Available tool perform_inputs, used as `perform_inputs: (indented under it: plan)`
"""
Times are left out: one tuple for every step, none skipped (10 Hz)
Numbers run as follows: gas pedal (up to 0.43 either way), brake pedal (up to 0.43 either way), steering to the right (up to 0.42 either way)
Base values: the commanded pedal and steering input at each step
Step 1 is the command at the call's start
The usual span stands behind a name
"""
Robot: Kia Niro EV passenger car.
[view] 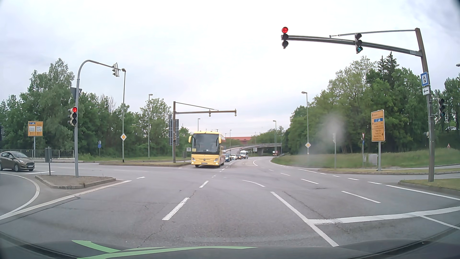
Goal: Follow the waypoints while adhering to traffic rules and regulations
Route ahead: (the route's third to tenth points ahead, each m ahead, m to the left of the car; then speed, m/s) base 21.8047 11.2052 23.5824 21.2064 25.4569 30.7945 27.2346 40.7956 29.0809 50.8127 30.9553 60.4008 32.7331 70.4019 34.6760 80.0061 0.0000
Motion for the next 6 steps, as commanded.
perform_inputs:
  plan:
    - [0.000, 0.323, 0.004]
    - [0.000, 0.323, 0.004]
    - [0.000, 0.323, 0.004]
    - [0.000, 0.323, 0.004]
    - [0.000, 0.323, 0.004]
    - [0.000, 0.323, 0.004]
